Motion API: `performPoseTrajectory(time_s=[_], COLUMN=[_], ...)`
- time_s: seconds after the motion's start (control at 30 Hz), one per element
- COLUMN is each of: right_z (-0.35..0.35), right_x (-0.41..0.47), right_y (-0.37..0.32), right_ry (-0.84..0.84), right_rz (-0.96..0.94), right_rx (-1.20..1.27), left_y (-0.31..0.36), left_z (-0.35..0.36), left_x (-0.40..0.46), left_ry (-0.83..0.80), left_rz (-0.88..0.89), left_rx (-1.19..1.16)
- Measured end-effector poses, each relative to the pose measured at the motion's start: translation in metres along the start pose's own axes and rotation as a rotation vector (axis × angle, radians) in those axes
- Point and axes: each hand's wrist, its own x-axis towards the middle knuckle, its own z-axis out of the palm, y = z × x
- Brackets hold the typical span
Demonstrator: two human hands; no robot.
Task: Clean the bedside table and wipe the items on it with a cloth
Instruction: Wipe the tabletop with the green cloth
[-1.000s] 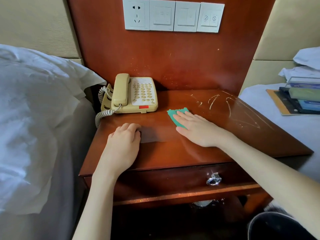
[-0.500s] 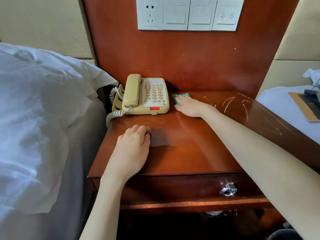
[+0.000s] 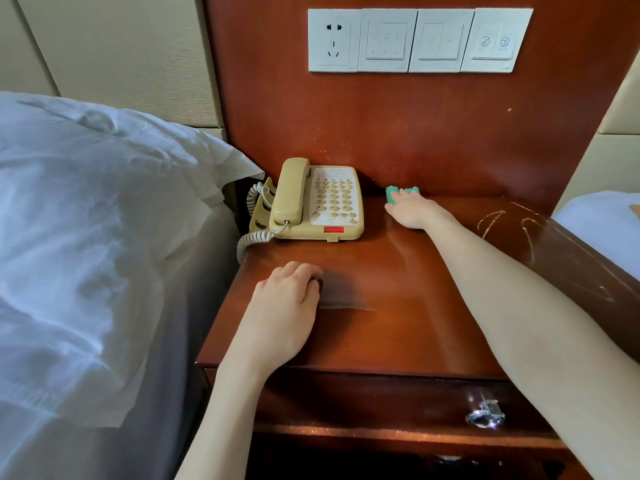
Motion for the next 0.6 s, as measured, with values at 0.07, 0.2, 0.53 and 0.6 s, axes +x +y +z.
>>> performPoseTrajectory(time_s=[0.07, 0.2, 0.53, 0.6], right_z=[0.000, -0.004, -0.004, -0.005], right_x=[-0.002, -0.016, -0.089, -0.112], right_y=[0.012, 0.033, 0.053, 0.054], right_ry=[0.024, 0.056, 0.071, 0.057], right_rz=[0.024, 0.094, 0.010, -0.011], right_rx=[-0.012, -0.039, -0.020, -0.025], left_y=[0.001, 0.001, 0.001, 0.001], left_z=[-0.002, -0.002, 0.000, 0.000], left_x=[0.000, 0.000, -0.001, -0.001], left_ry=[-0.005, -0.004, 0.010, 0.003], left_rz=[0.002, 0.010, 0.023, 0.021], left_rx=[-0.011, -0.011, 0.023, 0.028])
